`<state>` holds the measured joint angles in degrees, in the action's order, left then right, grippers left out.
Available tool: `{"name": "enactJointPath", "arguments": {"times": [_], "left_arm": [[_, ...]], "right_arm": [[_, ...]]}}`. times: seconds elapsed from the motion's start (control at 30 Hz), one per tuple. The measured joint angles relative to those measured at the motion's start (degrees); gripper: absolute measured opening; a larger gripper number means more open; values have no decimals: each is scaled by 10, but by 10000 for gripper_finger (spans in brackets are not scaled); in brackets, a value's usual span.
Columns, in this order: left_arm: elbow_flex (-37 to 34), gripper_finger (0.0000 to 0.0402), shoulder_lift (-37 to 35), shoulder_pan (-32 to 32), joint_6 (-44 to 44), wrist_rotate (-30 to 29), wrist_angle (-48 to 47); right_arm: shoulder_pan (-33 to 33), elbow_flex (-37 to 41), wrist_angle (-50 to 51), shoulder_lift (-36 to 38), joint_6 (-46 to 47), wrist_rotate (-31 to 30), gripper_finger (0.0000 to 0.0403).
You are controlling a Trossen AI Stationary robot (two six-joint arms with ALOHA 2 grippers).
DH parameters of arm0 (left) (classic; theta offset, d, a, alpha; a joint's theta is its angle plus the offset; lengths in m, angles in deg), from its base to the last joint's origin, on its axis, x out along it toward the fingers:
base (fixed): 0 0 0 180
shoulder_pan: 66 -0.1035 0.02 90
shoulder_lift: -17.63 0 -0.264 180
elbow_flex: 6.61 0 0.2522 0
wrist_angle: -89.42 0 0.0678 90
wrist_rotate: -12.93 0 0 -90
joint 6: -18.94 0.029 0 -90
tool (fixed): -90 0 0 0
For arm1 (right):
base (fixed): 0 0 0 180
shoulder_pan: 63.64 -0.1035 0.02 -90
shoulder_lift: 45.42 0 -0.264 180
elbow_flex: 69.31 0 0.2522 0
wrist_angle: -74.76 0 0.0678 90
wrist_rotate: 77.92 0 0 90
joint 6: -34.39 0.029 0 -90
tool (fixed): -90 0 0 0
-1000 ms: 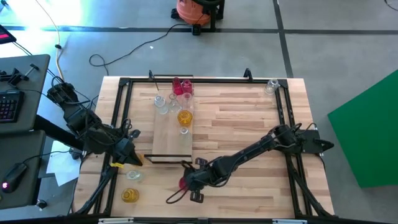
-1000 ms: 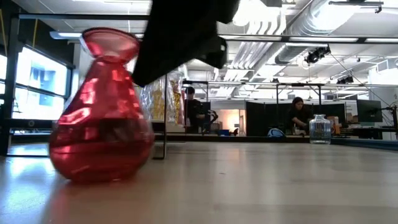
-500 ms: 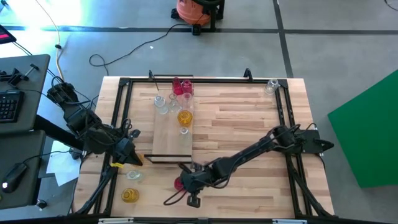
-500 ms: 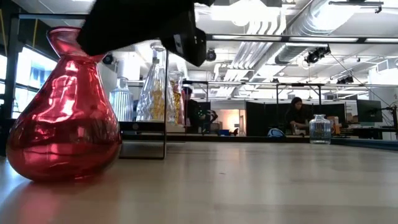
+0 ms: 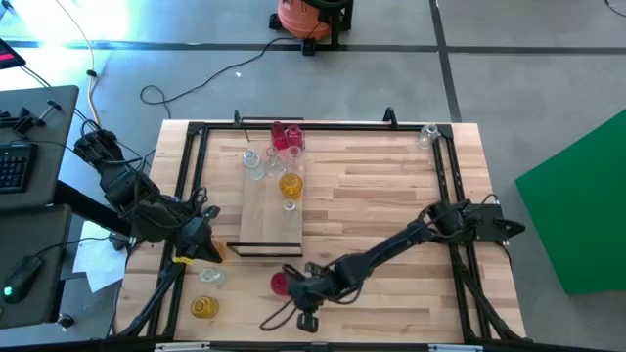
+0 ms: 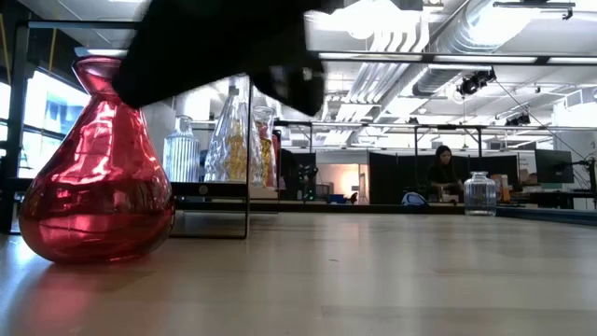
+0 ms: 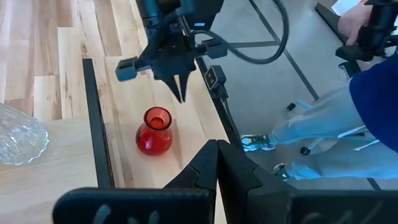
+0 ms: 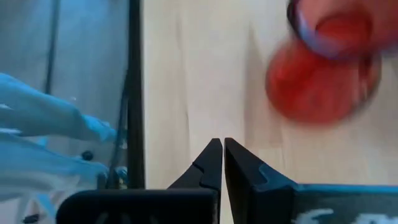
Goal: Sort vases onto shelf
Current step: Put the red vase on the shelf aligned with the other red vase
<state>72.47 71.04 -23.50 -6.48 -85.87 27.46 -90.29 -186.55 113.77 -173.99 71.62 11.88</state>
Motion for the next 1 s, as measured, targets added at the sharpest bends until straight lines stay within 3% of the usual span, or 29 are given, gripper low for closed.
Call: {"name": "enactJointPath", "arguments": {"times": [0.27, 0.5, 0.8, 1.0], "left_arm": [[0, 0, 0, 0, 15, -6, 0], [0, 0, 0, 0, 14, -7, 1], [0, 0, 0, 0, 6, -7, 1], [0, 0, 0, 0, 5, -8, 3]], "right_arm": [[-4, 0, 80, 0, 3, -140, 0], [17, 0, 52, 0, -8, -192, 0], [30, 1, -54, 0, -27, -155, 0], [26, 1, -68, 1, -13, -158, 0]]}}
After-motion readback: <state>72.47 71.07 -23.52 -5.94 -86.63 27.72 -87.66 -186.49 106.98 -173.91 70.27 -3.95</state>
